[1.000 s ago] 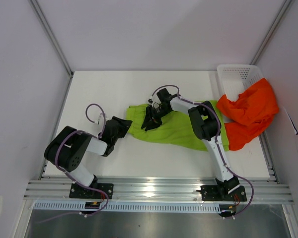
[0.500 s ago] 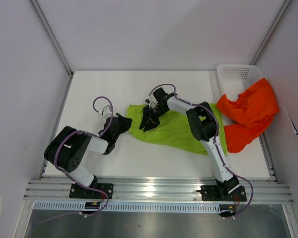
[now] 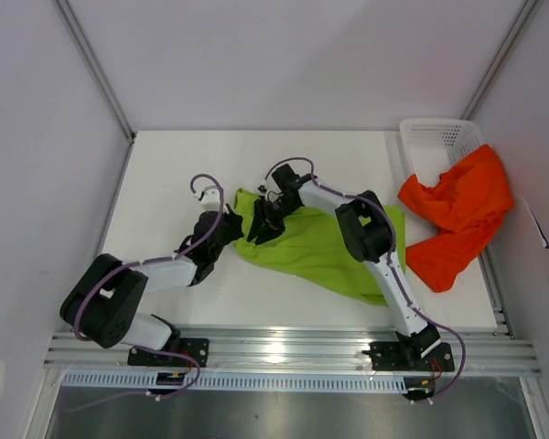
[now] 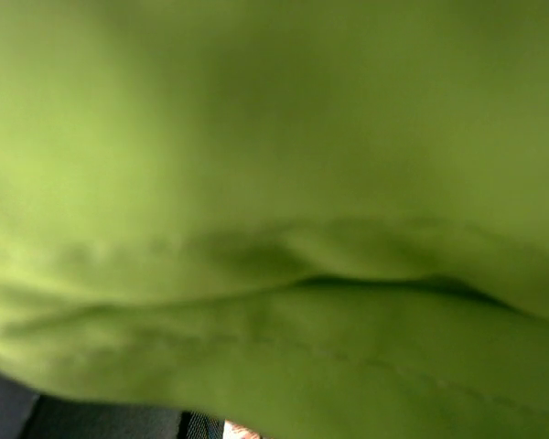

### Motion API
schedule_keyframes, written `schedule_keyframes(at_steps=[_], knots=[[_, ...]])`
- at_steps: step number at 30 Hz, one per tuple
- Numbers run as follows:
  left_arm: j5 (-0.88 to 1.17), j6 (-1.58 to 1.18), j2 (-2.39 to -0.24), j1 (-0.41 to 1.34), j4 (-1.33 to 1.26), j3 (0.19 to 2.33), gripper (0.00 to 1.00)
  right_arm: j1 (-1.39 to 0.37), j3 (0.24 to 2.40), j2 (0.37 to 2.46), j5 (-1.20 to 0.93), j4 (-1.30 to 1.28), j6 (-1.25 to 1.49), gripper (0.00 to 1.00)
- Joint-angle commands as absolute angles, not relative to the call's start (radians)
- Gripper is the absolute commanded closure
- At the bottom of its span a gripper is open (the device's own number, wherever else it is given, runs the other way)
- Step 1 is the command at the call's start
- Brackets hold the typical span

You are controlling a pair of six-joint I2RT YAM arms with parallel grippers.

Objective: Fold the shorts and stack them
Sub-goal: Fold the shorts

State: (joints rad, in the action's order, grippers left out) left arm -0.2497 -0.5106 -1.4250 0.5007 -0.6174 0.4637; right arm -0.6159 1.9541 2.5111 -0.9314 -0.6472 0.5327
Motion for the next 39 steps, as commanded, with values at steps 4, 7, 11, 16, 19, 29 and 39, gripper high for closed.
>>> schedule_keyframes(at_steps=[4, 7, 11, 16, 19, 29, 39], knots=[[-0.397, -0.339, -1.270, 0.511, -0.604, 0.456, 1.00, -0.670, 2.074, 2.660, -0.844, -0.614, 0.613, 0.60], [-0.408, -0.307, -1.223, 0.509, -0.600, 0.442, 1.00, -0.683, 2.118, 2.689, -0.873, -0.571, 0.675, 0.58], [-0.466, -0.275, -1.184, 0.509, -0.534, 0.474, 1.00, -0.672, 2.123, 2.627, -0.874, -0.494, 0.733, 0.40], [-0.505, -0.236, -1.173, 0.505, -0.497, 0.512, 1.00, -0.627, 2.157, 2.513, -0.839, -0.560, 0.697, 0.26], [-0.506, -0.218, -1.163, 0.502, -0.491, 0.520, 1.00, -0.591, 2.096, 2.422, -0.830, -0.587, 0.672, 0.25], [-0.502, -0.153, -1.138, 0.502, -0.486, 0.548, 1.00, -0.512, 1.625, 2.114, -0.831, -0.558, 0.562, 0.55], [-0.440, -0.094, -1.109, 0.503, -0.433, 0.633, 1.00, -0.514, 1.468, 2.129, -0.887, -0.514, 0.560, 0.76]])
